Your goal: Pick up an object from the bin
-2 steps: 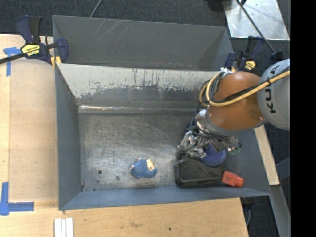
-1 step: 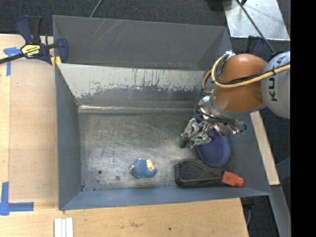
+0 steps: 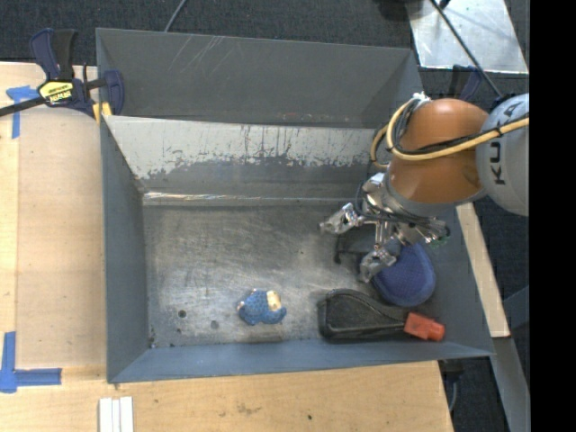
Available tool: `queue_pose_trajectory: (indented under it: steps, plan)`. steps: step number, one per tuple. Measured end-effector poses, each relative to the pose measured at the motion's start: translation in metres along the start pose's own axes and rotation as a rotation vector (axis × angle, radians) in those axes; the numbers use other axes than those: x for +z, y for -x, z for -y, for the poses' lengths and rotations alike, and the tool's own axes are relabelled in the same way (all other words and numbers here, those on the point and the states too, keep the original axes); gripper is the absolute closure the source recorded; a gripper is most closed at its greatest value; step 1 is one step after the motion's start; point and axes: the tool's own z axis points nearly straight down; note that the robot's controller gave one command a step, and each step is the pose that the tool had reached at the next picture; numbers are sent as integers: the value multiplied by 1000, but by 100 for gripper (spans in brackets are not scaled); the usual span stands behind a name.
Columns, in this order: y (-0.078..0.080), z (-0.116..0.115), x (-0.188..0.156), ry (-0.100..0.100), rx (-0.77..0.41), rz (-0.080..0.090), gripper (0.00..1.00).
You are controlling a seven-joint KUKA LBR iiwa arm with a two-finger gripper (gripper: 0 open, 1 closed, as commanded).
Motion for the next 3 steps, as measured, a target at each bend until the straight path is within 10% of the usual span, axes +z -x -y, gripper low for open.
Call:
queue_pose_trajectory:
  steps: [1, 2, 3]
  plan:
    - [11, 65, -15, 9, -277, -2, 0]
    - [13, 55, -2, 19, -592, 2, 0]
    - [9, 61, -3, 10, -590, -4, 100]
